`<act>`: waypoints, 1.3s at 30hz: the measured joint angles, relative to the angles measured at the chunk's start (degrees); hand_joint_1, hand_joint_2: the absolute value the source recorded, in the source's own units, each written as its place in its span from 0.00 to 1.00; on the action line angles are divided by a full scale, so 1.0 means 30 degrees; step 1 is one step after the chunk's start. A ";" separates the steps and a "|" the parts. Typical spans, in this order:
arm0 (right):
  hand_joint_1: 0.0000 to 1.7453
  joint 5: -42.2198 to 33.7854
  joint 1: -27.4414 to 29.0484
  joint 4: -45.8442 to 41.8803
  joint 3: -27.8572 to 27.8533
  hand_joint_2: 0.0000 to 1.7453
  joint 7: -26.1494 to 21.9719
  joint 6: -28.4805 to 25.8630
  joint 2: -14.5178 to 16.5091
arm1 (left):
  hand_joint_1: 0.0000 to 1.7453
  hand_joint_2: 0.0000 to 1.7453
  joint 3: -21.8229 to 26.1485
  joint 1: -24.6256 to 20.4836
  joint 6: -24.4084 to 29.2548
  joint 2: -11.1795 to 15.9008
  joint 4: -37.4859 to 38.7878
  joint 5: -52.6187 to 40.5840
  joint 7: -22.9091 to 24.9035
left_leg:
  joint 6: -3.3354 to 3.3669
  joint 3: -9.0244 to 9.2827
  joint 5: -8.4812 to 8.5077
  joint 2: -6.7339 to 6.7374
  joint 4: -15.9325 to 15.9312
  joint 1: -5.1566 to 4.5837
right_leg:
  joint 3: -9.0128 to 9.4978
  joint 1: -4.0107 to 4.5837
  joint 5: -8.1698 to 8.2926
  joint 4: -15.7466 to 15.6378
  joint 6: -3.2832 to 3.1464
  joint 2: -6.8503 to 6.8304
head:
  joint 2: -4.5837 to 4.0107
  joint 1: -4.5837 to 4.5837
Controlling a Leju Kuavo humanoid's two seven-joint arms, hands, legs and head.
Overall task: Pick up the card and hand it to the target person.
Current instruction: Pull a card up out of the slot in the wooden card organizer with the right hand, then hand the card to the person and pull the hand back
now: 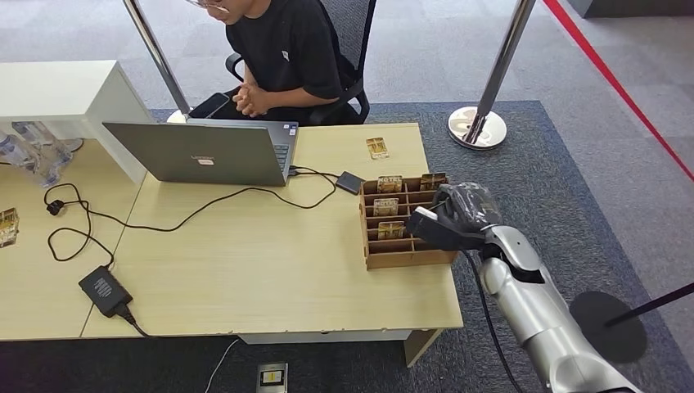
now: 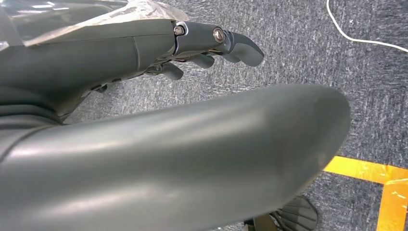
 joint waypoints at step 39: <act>0.95 -0.6831 0.1396 -0.1561 -0.3613 1.00 -0.1789 -0.2098 0.1751 | 0.00 0.00 0.0056 -0.0090 0.0249 -0.0096 -0.0019 -0.0418 -0.0017 | -0.0003 0.0002 -0.0003 0.0021 -0.0017 0.0005 | 0.0001 0.0006 0.0005 -0.0015 -0.0002 0.0022 | 0.0000 0.0000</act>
